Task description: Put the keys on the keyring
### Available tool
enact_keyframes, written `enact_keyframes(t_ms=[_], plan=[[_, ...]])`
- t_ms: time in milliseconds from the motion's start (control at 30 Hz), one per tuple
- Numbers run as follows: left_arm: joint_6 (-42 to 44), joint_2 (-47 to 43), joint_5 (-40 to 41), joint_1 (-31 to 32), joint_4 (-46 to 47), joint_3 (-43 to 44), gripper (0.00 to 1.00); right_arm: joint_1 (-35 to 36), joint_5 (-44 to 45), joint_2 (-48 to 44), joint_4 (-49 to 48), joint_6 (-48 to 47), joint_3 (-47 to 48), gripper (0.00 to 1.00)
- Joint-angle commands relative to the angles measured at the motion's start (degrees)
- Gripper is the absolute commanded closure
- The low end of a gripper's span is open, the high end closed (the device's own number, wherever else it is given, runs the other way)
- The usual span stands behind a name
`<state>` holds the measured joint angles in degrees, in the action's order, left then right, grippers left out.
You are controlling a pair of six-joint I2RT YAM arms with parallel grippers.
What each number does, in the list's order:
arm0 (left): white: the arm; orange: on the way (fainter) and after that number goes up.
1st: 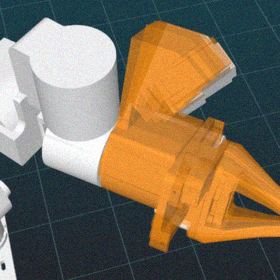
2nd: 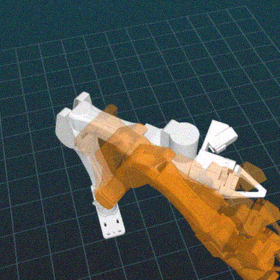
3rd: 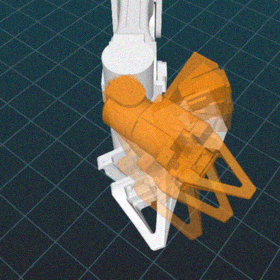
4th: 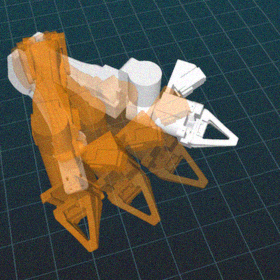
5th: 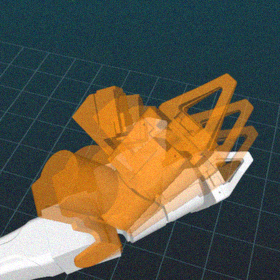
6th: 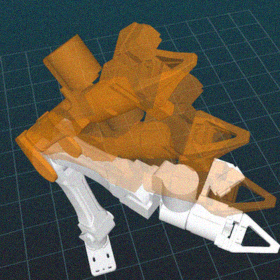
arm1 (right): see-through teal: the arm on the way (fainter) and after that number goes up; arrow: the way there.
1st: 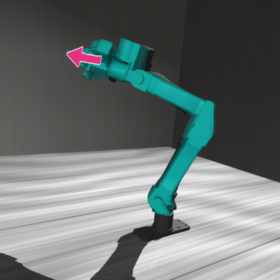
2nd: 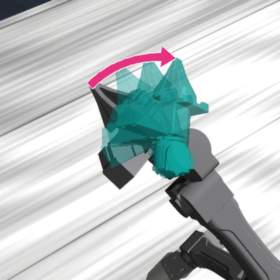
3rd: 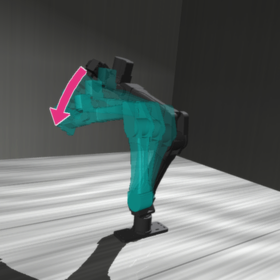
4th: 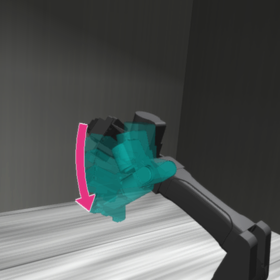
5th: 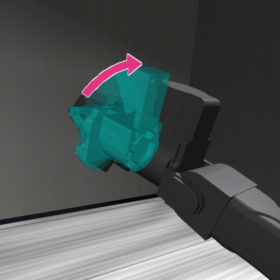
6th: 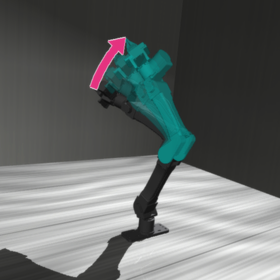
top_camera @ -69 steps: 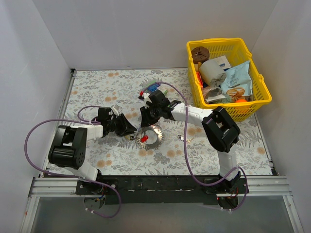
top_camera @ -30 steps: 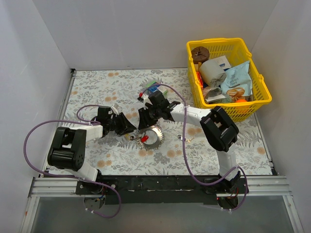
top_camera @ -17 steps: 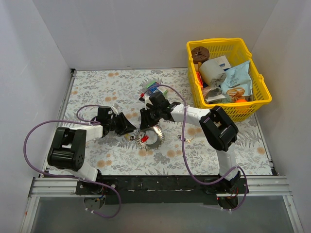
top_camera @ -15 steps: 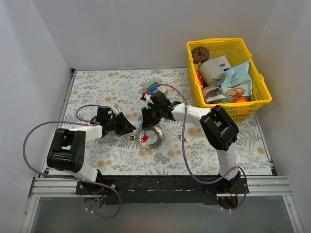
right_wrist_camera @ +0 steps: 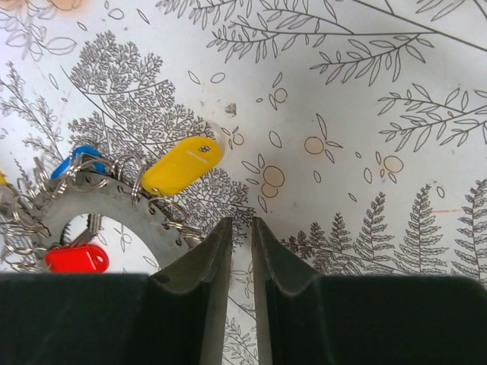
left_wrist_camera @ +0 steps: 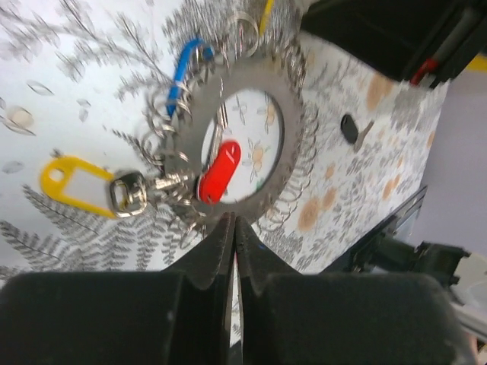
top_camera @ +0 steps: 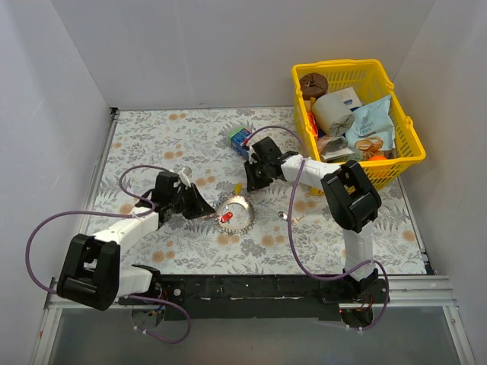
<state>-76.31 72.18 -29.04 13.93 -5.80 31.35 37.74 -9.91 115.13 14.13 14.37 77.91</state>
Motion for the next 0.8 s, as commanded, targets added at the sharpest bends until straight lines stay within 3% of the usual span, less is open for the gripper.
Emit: enact_keyframes(t_ms=[0, 233, 433, 767], plan=[[-3.3, -3.8, 3.7, 6.0, -5.2, -3.8, 1.00, 0.3, 2.1, -1.9, 2.0, -2.1, -0.9, 0.77], [-8.6, -8.0, 7.3, 6.5, -7.7, -9.2, 1.00, 1.3, 1.0, -2.5, 2.4, -3.6, -4.3, 0.94], [-8.6, -3.0, 10.0, 6.5, -8.5, -8.5, 1.00, 3.0, 1.1, -2.4, 2.5, -2.9, -7.7, 0.97], [-6.8, 7.5, 10.6, 6.5, -2.3, -3.6, 1.00, 5.9, -0.7, -6.1, 3.4, -2.4, -13.6, 0.99]])
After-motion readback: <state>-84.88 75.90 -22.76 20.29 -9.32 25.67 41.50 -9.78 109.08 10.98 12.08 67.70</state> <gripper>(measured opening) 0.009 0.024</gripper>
